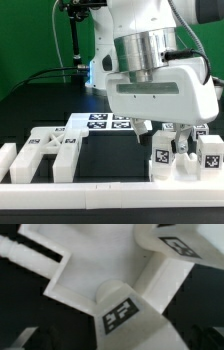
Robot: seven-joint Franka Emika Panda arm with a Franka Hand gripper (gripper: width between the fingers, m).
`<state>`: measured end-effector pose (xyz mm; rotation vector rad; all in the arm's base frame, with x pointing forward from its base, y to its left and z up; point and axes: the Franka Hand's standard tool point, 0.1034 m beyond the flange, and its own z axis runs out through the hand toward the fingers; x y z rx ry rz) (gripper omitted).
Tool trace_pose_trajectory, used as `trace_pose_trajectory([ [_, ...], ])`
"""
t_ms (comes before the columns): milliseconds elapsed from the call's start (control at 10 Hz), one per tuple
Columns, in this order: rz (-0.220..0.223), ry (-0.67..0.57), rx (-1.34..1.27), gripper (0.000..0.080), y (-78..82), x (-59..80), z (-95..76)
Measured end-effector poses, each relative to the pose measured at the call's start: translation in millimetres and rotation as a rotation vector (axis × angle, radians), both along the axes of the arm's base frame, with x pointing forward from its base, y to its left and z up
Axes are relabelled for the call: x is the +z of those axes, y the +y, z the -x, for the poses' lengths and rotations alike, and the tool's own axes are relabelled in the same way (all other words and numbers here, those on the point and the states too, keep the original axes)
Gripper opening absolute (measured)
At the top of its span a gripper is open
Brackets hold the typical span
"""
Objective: Assemble chair
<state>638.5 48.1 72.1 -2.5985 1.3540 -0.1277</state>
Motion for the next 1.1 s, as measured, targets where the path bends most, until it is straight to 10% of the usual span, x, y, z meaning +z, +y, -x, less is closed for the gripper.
trace_pose_trajectory([
  [200, 0.081, 0.024, 0.334, 0.0649, 9.2, -0.4, -2.9],
  [400, 0.065, 0.019, 0.262, 0.0649, 7.7, -0.5, -4.7],
  [500, 0.057, 0.025, 0.215, 0.0649, 8.3, -0.5, -4.7],
  [600, 0.046, 0.035, 0.146, 0.0301, 8.5, -0.6, -4.6],
  [1100, -0.089, 0.116, -0.488, 0.0291, 0.8, 0.0, -5.2],
])
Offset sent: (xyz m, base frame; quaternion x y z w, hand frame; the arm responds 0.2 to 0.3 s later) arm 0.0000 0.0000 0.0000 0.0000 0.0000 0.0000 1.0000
